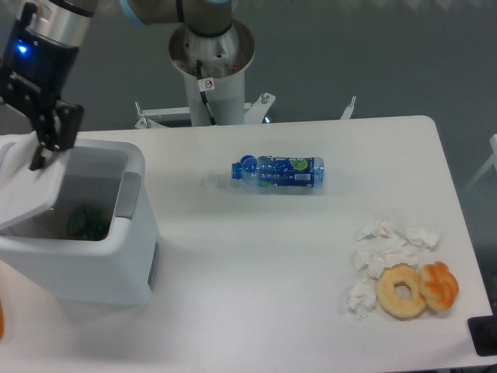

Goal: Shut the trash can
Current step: 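Lower the gripper onto the lid, pressing it down over the can opening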

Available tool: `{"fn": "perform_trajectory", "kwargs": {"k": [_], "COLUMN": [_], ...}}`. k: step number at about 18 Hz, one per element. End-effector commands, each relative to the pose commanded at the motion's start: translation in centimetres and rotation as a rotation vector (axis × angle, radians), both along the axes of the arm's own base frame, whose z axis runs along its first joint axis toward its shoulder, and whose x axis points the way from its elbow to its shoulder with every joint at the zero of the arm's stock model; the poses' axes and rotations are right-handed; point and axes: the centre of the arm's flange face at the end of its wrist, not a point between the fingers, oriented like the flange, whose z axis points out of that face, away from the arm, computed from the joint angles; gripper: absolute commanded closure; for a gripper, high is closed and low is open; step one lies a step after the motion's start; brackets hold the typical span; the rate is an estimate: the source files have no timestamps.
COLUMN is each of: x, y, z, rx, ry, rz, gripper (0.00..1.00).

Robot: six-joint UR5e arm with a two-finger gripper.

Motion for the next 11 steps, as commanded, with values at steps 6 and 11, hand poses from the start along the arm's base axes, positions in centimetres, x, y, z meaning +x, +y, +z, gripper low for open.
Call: {"fn": "perform_trajectory", "kwargs": {"k": [6,11], "x": [-2.0,-2.3], "y": [-0.3,-0.1], "z": [-0.3,-1.0], "rx": [-0.002,-0.014], "ry": [0.006,0.0], "rz": [0.025,0.029], "gripper": [0.0,0.0]}}
